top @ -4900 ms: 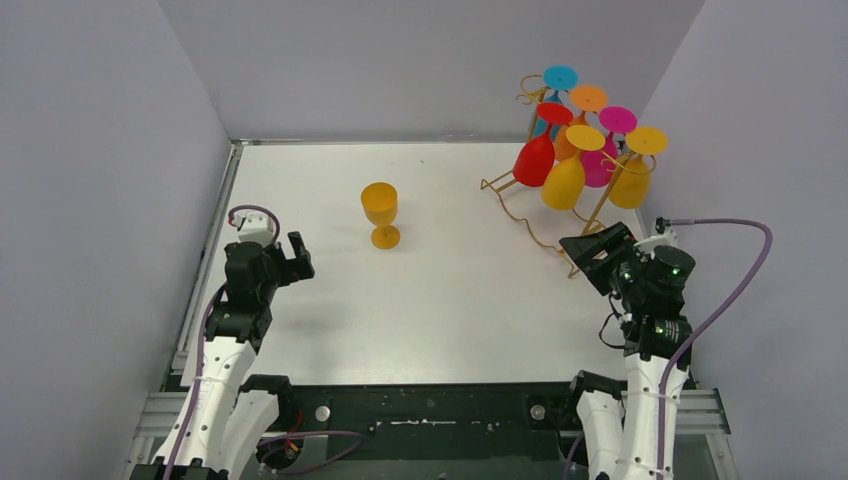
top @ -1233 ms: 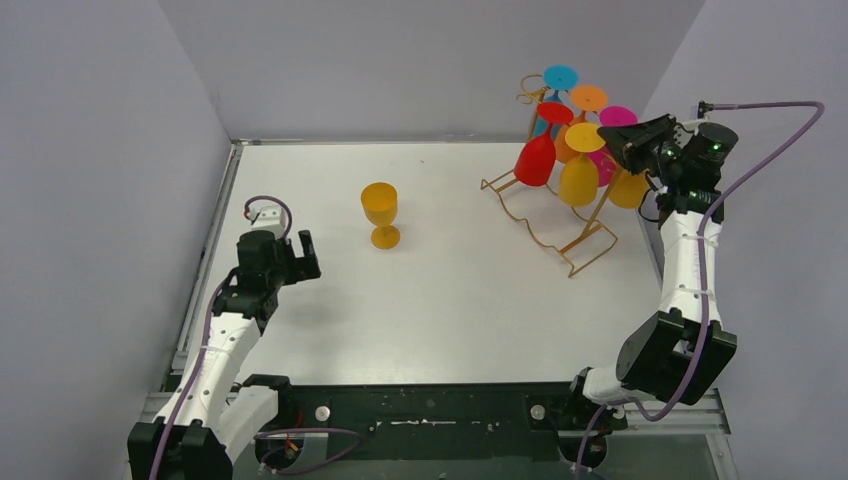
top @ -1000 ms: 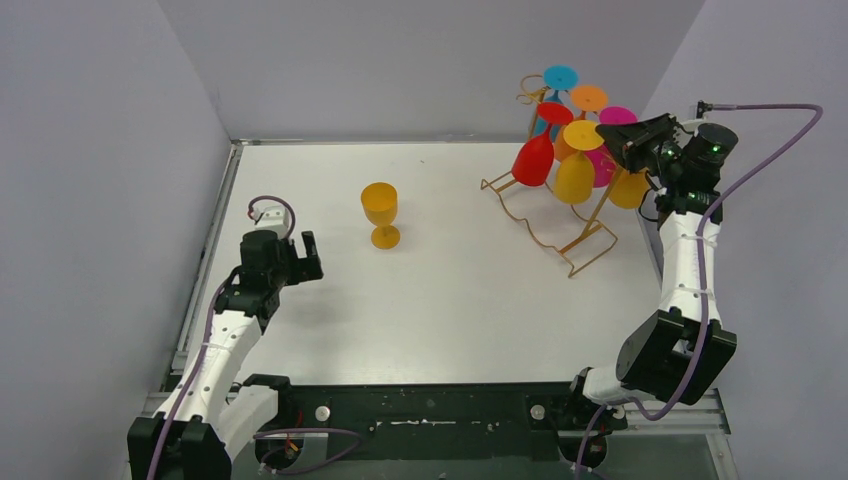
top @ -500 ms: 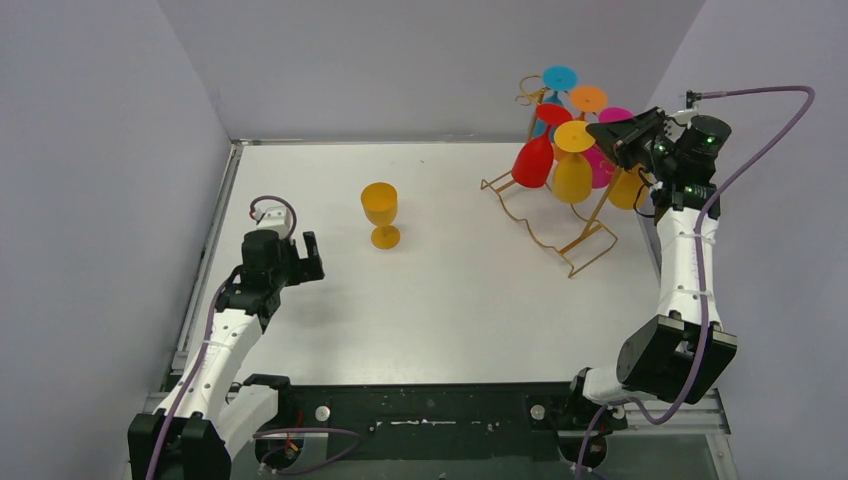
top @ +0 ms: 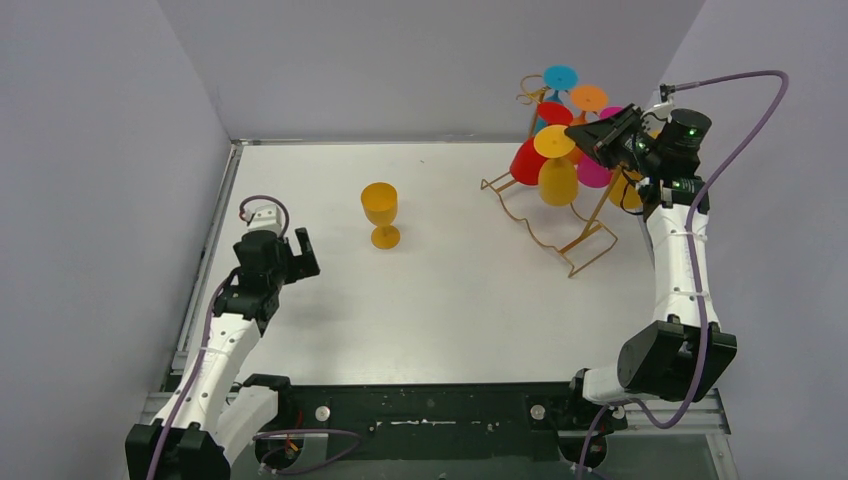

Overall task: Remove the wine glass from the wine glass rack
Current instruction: Pick up the wine glass from the wine rack, then place the wine glass at the center of the board.

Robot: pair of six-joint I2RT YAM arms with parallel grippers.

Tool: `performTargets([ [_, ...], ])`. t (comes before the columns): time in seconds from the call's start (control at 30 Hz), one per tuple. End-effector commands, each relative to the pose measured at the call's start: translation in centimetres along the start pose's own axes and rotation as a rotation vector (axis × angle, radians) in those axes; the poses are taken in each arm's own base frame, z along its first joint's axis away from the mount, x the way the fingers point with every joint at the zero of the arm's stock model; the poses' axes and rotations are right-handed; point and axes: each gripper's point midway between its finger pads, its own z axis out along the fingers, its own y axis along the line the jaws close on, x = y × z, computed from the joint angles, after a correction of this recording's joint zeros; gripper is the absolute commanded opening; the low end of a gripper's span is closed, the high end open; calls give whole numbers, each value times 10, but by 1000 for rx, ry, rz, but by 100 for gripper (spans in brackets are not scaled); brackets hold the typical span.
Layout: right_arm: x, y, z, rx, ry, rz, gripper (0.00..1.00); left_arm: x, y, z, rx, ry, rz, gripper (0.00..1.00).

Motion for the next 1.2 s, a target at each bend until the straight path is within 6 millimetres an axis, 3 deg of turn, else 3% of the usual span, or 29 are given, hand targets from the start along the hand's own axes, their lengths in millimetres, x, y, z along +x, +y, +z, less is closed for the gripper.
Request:
performTargets([
  [0.0, -7, 42, -21, -70, -42, -127, 0, -43, 11, -13, -88, -132, -69, 97],
  [0.07, -3, 48, -24, -86, -34, -155, 0, -47, 13, -17, -95, -152, -64, 97],
  [0.27, 16, 66, -25, -155, 38, -224, 0, -49, -9, -28, 26, -144, -119, 97],
  [0.47, 54, 85, -18, -192, 123, -341, 0, -50, -70, -43, 365, -112, -228, 97],
  [0.73, 126, 106, -2, -261, 248, -482, 0, -76, -140, -85, 776, -117, -326, 94],
  [0.9, 180, 115, 4, -362, 305, -532, 0, -58, -196, -128, 1052, -98, -411, 93],
  [1.03, 219, 113, 9, -405, 365, -539, 0, -55, -222, -153, 1159, -113, -328, 93],
  [1.17, 255, 120, 5, -520, 419, -541, 0, -51, -236, -159, 1201, -75, -303, 93],
])
